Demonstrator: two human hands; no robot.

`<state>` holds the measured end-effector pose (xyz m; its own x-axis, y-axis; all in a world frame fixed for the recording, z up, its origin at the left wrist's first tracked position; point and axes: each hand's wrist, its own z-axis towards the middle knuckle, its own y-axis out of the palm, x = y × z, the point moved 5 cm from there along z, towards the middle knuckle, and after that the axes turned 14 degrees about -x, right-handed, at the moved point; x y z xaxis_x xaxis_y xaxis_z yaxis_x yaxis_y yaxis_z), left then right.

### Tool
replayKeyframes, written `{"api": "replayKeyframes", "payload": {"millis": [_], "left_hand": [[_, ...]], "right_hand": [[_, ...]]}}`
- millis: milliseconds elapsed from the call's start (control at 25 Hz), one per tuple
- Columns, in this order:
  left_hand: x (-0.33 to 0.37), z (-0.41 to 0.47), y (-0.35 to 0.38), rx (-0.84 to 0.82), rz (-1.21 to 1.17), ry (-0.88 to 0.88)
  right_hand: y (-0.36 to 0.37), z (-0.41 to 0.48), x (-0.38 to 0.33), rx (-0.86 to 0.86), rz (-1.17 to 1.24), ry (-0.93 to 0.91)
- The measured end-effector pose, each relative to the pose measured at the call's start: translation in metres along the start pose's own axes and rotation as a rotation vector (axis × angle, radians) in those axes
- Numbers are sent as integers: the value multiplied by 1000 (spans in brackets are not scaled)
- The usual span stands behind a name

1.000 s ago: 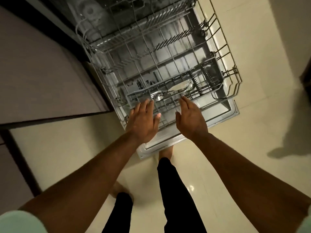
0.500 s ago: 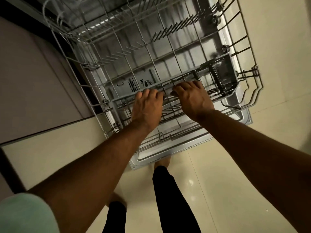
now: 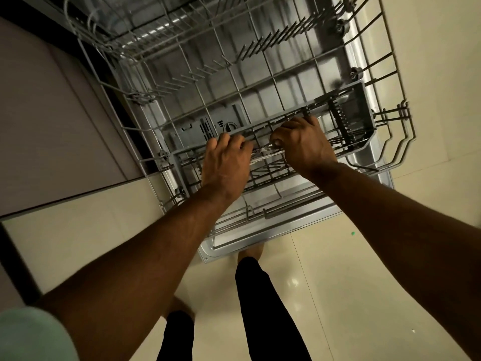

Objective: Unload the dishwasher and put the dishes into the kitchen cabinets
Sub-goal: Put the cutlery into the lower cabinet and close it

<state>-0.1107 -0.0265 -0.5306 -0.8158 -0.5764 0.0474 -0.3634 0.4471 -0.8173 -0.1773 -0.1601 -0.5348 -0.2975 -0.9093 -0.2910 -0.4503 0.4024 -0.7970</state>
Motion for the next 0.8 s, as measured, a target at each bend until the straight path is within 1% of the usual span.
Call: {"api": "replayKeyframes", "payload": {"millis": [240,560,720,800], "left_hand": [[-1,1,4,23,-25,-4],[-10,-12,-5,94,-124,-6],[-13,-20,-10,97,-193,-8],[-14,-22,-11,85,-253,1]], "right_hand": [[-1,-2,-2,8,8,12],[-6,-8,-6,-6,134,30],[-16,-17,-16,-9,92,33],[-23,-24,-23,25,45,38]]}}
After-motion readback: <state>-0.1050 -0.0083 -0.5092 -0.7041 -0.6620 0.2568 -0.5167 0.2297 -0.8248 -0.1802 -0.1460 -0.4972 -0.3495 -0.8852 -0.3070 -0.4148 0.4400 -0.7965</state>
